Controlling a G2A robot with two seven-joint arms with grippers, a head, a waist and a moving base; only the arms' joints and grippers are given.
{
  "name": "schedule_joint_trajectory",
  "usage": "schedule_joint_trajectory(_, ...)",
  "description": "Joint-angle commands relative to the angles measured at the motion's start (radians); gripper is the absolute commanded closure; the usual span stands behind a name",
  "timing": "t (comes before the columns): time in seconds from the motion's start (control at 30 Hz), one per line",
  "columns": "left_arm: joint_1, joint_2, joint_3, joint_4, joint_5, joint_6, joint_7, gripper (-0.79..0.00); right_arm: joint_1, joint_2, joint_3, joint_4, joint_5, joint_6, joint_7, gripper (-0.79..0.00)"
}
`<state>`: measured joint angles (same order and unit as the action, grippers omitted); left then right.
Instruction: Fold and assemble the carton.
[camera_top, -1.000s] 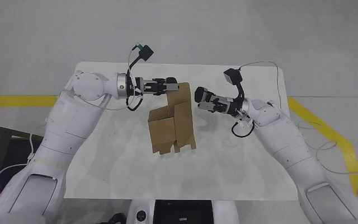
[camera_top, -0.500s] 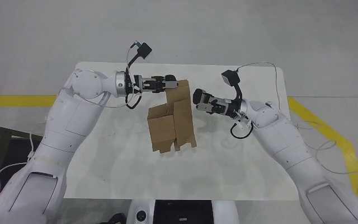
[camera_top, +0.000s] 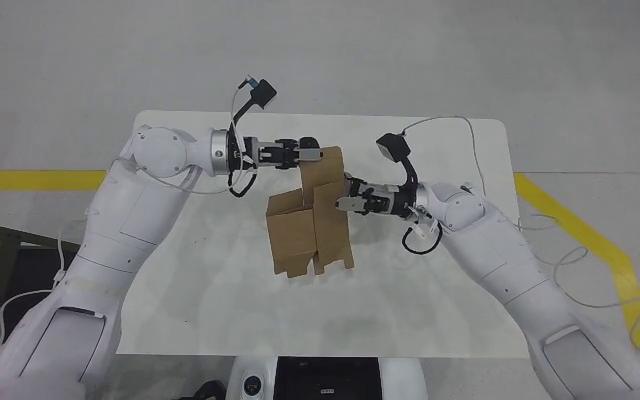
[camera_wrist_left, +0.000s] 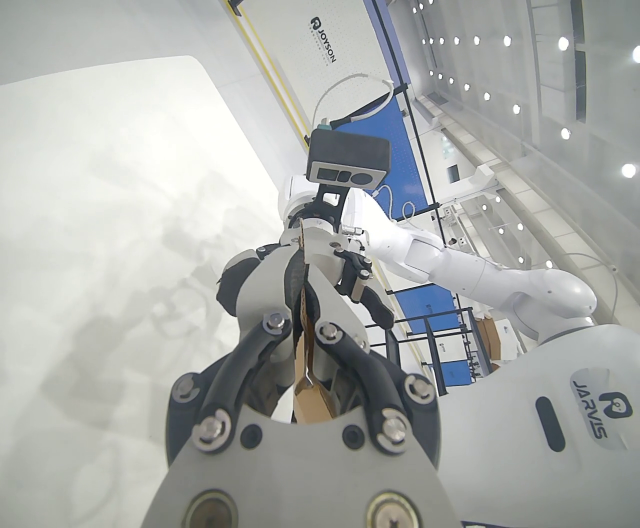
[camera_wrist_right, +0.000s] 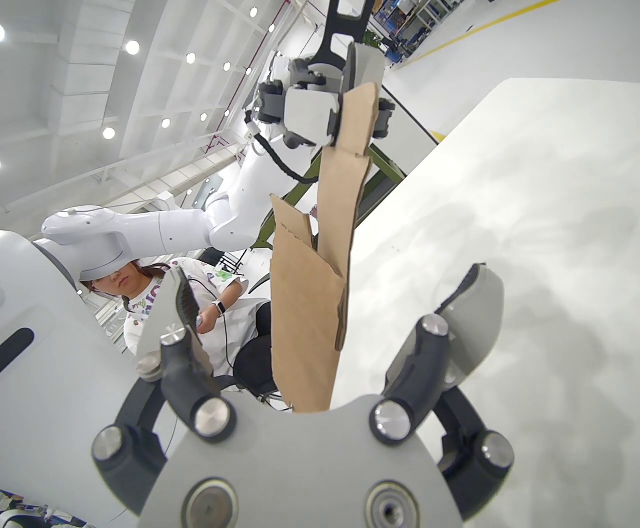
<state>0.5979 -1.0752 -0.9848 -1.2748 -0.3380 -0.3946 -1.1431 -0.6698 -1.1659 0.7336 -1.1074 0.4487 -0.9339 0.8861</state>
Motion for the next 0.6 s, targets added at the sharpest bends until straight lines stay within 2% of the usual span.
schedule_joint_trajectory(0.0,0.002,0.0,0.0,-0.005,-0.004,0.002,-0.002,0.0,0.004,-0.001,-0.008,0.002,0.004,0.001,0.002,-0.28)
schedule_joint_trajectory(0.13,0.006,-0.001,-0.003,-0.013,-0.004,0.004,-0.005,0.0,0.008,0.0,-0.021,0.008,0.013,0.005,0.005,-0.071)
schedule_joint_trajectory(0.2,0.007,-0.001,-0.004,-0.015,-0.004,0.005,-0.006,0.0,0.01,0.001,-0.026,0.01,0.017,0.006,0.006,-0.009)
schedule_joint_trajectory(0.4,0.015,0.0,-0.01,-0.029,0.005,-0.014,-0.004,0.0,0.013,0.007,-0.037,0.01,0.028,0.007,0.007,0.0)
schedule_joint_trajectory(0.5,0.019,0.001,-0.014,-0.034,0.009,-0.017,-0.003,-0.102,0.014,0.009,-0.043,0.009,0.036,0.006,0.007,0.0)
schedule_joint_trajectory(0.57,0.02,0.001,-0.016,-0.036,0.015,-0.019,0.0,-0.219,0.016,0.01,-0.047,0.01,0.042,0.007,0.007,0.0)
